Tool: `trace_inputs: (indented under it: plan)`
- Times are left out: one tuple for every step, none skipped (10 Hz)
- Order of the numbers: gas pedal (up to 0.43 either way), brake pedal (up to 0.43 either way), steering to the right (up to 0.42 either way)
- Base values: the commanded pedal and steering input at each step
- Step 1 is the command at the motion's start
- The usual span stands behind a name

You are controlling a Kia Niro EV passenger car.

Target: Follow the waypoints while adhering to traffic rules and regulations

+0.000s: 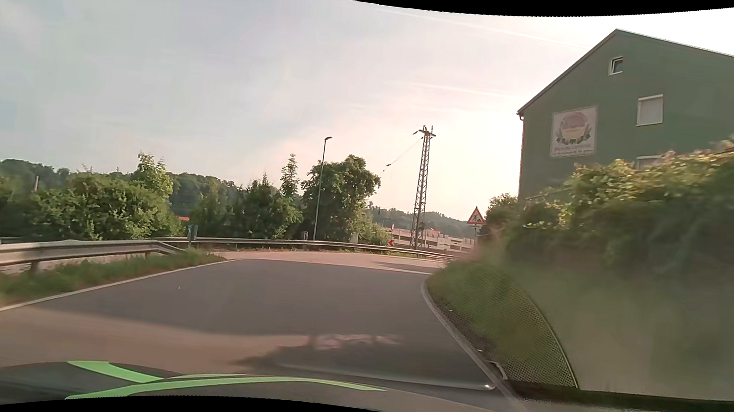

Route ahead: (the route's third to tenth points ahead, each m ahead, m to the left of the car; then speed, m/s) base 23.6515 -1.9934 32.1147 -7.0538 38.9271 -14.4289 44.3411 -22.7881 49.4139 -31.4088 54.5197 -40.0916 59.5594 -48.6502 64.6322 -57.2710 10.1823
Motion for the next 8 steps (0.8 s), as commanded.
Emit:
trace_inputs:
  plan:
    - [0.0, 0.0, 0.002]
    - [0.0, 0.0, 0.005]
    - [0.0, 0.0, 0.01]
    - [0.0, 0.0, 0.015]
    - [0.0, 0.0, 0.019]
    - [0.0, 0.0, 0.024]
    - [0.0, 0.0, 0.029]
    - [0.0, 0.0, 0.036]
